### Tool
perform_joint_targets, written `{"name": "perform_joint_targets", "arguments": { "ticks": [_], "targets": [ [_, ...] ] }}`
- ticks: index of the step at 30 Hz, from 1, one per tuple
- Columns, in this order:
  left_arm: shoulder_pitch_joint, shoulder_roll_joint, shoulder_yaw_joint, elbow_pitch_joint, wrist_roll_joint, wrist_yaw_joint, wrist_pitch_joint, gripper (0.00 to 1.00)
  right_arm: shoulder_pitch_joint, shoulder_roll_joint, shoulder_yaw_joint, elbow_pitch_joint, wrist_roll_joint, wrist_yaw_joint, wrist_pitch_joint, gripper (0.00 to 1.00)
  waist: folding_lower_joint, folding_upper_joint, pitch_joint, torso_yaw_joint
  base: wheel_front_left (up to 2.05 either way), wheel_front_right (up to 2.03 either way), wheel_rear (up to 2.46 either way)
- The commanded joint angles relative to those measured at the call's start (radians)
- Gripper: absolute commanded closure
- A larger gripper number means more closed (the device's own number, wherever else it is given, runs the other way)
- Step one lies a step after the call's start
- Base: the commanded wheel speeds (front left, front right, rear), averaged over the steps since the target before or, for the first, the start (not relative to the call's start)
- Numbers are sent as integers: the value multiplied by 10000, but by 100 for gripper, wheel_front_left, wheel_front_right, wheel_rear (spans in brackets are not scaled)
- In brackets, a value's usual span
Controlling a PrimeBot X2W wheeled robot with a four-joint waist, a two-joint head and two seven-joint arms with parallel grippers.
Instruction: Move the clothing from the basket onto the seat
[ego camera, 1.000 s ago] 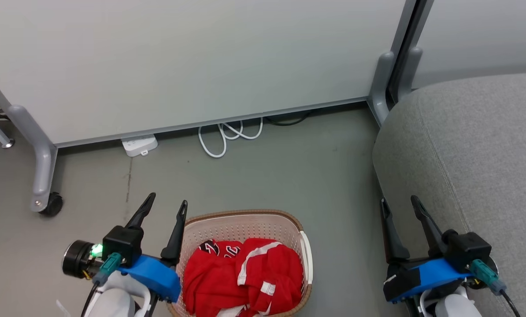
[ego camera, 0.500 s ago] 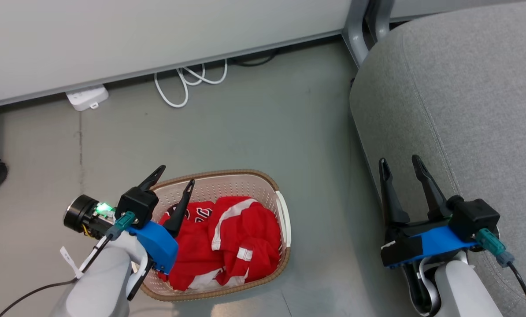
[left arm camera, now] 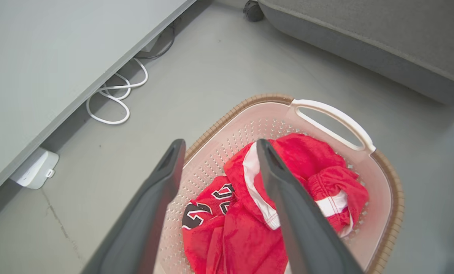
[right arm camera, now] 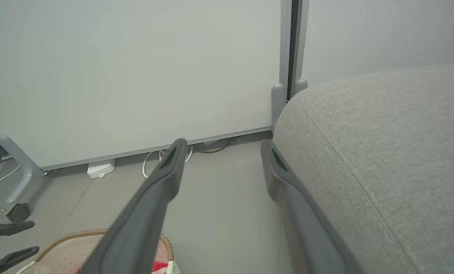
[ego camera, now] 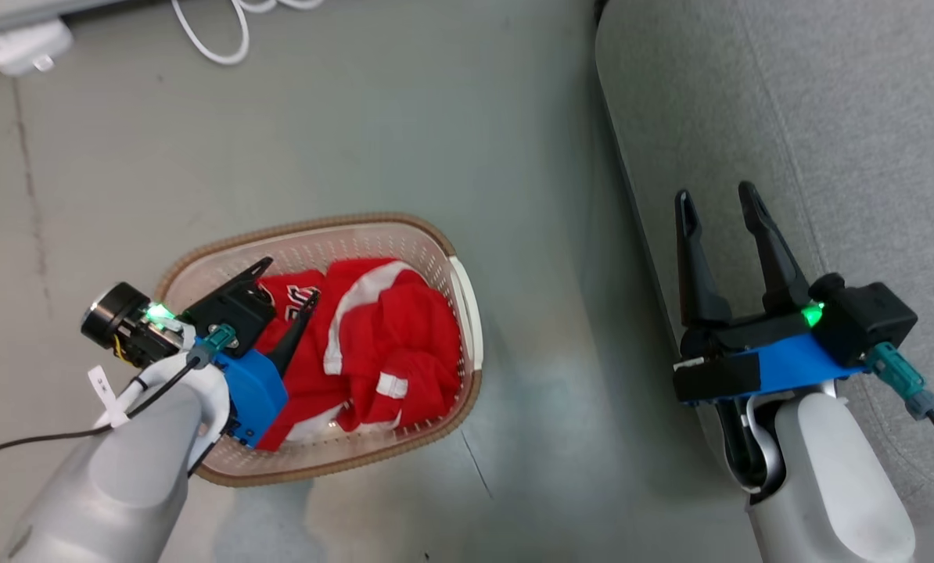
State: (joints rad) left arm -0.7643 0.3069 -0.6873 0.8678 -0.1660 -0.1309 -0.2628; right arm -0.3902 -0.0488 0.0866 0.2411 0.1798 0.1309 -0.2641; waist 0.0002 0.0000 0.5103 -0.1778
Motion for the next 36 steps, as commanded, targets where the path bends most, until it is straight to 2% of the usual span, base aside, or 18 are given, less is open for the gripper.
{"name": "perform_joint_targets", "arguments": {
  "ticks": [1, 12, 25, 36],
  "targets": [
    [-286, 165, -248, 179, -49, 8, -33, 0, -257, -26, 51, -96, 37, -3, -9, 0, -2, 0, 635, -242, 0, 0, 0],
    [-1662, 782, -2549, 1715, -341, 7, -33, 0, -1014, -26, 234, -530, 21, -5, -7, 0, -2, 0, 2277, -628, 0, 0, 0],
    [-3258, 1179, -5239, 2972, -608, 7, 323, 0, -1641, -24, 150, -1022, 44, -3, -7, 0, -2, 0, 3839, -915, 0, 0, 0],
    [-4264, 931, -5908, 3591, 70, 7, 1517, 0, -1817, -26, 29, -1364, 37, -3, -7, 0, -2, 0, 4732, -897, 0, 0, 0]
  ]
}}
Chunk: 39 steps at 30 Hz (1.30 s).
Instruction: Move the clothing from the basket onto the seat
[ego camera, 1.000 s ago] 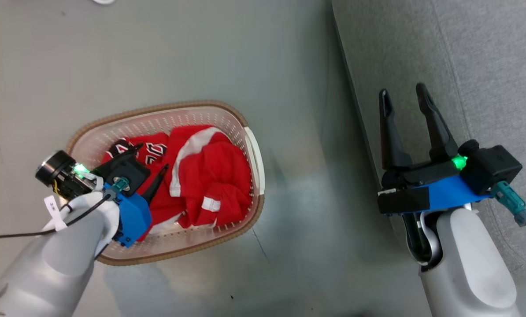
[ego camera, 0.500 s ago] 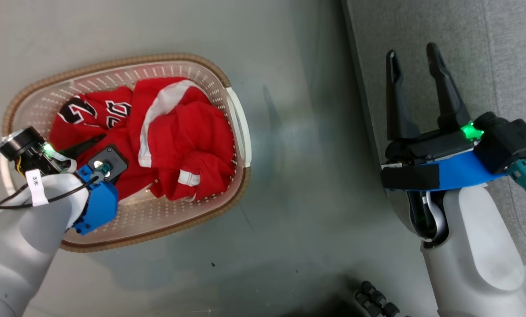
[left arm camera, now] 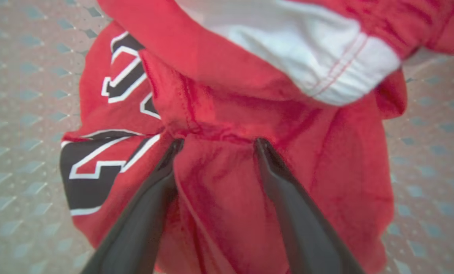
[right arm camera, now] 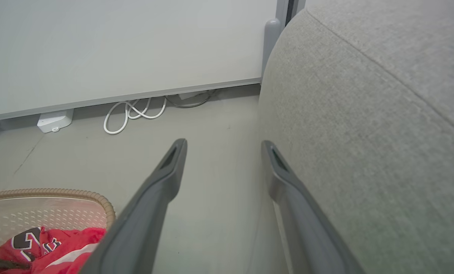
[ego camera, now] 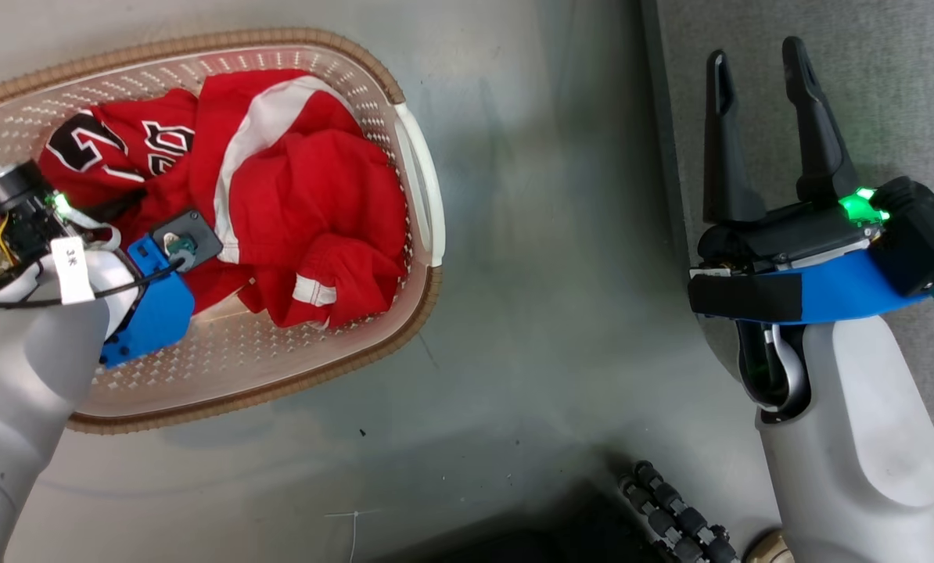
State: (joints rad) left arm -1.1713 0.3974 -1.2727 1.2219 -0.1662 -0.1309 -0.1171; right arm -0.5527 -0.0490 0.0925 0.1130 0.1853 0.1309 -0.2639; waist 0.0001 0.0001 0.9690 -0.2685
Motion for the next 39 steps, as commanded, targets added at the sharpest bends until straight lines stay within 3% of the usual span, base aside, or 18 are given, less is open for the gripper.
{"name": "perform_joint_targets", "arguments": {
  "ticks": [1, 13, 14, 15, 16, 26, 39],
  "targets": [
    [-233, -24, -70, 73, 162, 7, 134, 0, -199, -22, -34, -103, -15, -3, -10, 0, -1, -1, 210, 13, 0, 0, 0],
    [-423, -342, -102, 320, 633, 7, 1251, 0, -249, -24, -155, -315, -71, -5, -9, 0, -1, -1, 659, 4, 0, 0, 0],
    [-437, -359, -102, 331, 655, 7, 1306, 20, -250, -24, -168, -319, -82, -3, -9, 0, -1, -1, 670, 11, 0, 0, 0],
    [-411, -371, -101, 337, 721, 7, 1352, 73, -251, -24, -183, -313, -89, -3, -9, 0, -1, -1, 670, 16, 0, 0, 0],
    [-394, -378, -100, 338, 742, 7, 1374, 100, -250, -25, -196, -308, -94, -5, -9, 0, -1, -1, 661, 23, 0, 0, 0],
    [-315, -541, -99, 283, 680, 7, 1493, 100, -301, -25, -295, -197, -158, -5, -10, 0, -1, -1, 381, 165, 0, 0, 0],
    [-120, -837, -98, -102, -30, 7, 689, 100, -249, -25, -443, 39, -251, -3, -10, 0, -1, -1, -263, 727, 0, 0, 0]
  ]
}}
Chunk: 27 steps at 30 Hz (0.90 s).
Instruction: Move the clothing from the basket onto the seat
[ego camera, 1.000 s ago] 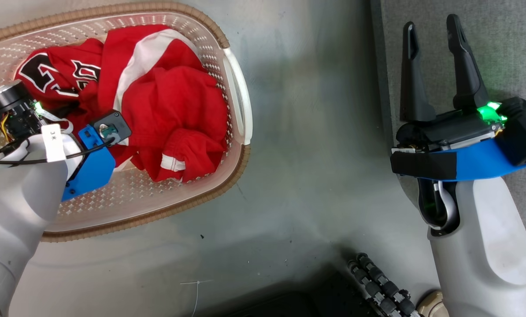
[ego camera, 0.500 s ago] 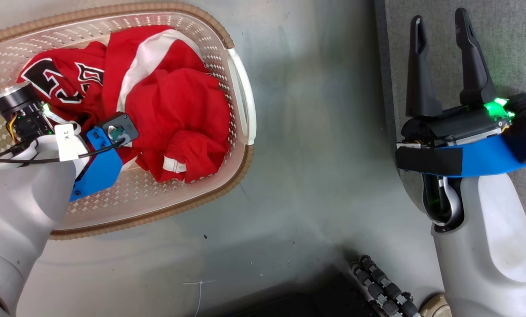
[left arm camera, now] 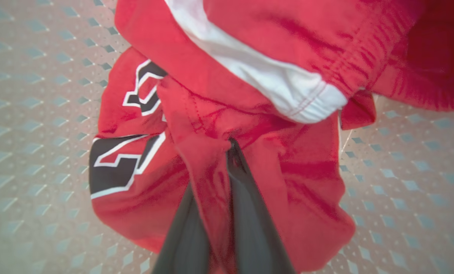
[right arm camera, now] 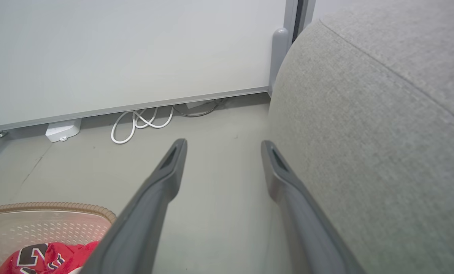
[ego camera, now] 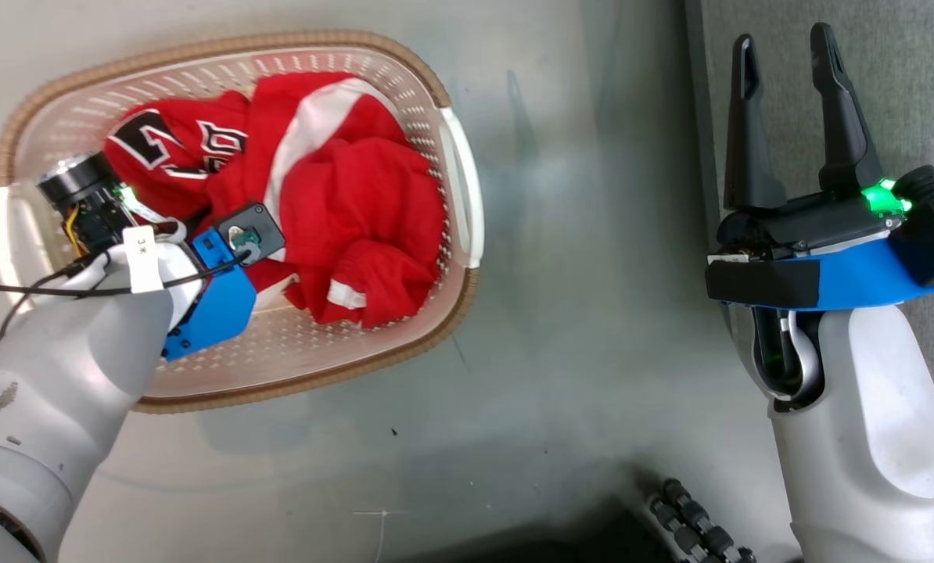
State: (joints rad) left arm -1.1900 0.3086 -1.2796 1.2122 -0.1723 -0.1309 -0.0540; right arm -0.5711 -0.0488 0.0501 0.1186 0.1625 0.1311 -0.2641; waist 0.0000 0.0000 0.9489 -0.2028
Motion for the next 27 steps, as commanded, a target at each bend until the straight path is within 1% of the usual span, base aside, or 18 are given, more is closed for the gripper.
{"name": "perform_joint_targets", "arguments": {
  "ticks": [1, 6, 7, 17, 23, 27],
  "targets": [
    [89, 24, -30, -35, -24, 7, -43, 100, -67, -27, -31, 18, -42, -7, -8, 0, 0, 0, -155, 132, 0, 0, 0],
    [318, -154, -28, -171, -458, 7, -657, 100, 53, -26, -67, 200, -215, -7, -8, 0, 0, 0, -804, 499, 0, 0, 0],
    [318, -154, -28, -171, -458, 7, -657, 100, 53, -26, -67, 200, -215, -7, -8, 0, 0, 0, -804, 499, 0, 0, 0],
    [678, -568, -25, -512, -1423, 7, -1610, 100, 426, -27, -144, 526, -528, -5, -8, 0, 0, 0, -2105, 1071, 0, 0, 0],
    [769, -674, 23, -1033, -2028, 7, -2011, 100, 690, -27, -286, 717, -729, -7, -8, 0, 0, 0, -2894, 1397, 0, 0, 0],
    [855, -737, 252, -1557, -2352, 7, -2109, 100, 903, -27, -371, 818, -842, -7, -8, 0, 0, 0, -3417, 1593, 0, 0, 0]
  ]
}}
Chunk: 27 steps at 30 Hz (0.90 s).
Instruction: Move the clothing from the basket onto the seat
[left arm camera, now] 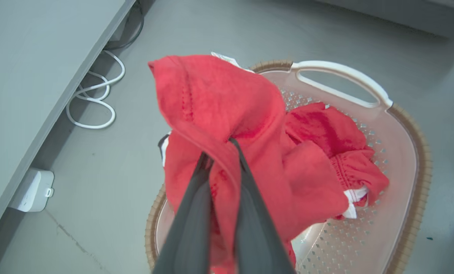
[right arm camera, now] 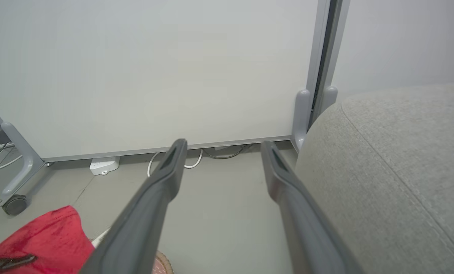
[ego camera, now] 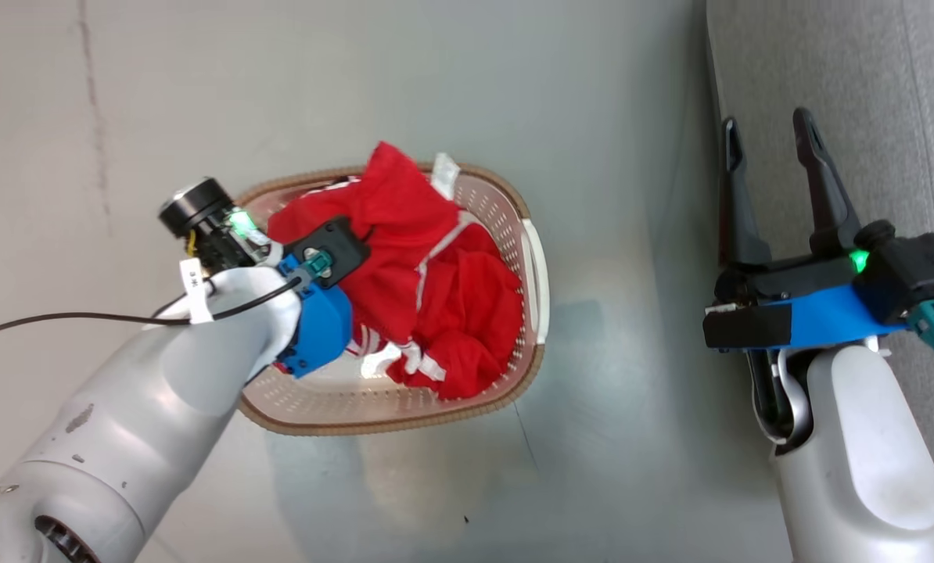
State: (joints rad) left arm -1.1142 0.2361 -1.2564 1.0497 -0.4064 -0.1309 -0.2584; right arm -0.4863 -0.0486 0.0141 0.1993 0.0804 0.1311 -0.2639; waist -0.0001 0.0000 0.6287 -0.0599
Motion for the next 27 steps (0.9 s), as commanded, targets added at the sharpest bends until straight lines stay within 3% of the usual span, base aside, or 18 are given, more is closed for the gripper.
{"name": "perform_joint_targets", "arguments": {
  "ticks": [1, 15, 27],
  "targets": [
    [125, -16, 81, -102, -40, 11, -81, 100, 108, -29, -25, 35, -39, -7, -10, 0, 1, 0, -341, 208, 0, 0, 0],
    [830, 530, 1529, -3935, -153, 743, -82, 100, 684, -29, -21, 367, -163, -7, -8, 0, 1, 0, -1681, 393, 0, 0, 0],
    [1231, 388, 2463, -5943, -350, 1189, -82, 100, 1258, -28, 52, 631, -190, -7, -10, 0, 1, 0, -2926, 365, 0, 0, 0]
  ]
}}
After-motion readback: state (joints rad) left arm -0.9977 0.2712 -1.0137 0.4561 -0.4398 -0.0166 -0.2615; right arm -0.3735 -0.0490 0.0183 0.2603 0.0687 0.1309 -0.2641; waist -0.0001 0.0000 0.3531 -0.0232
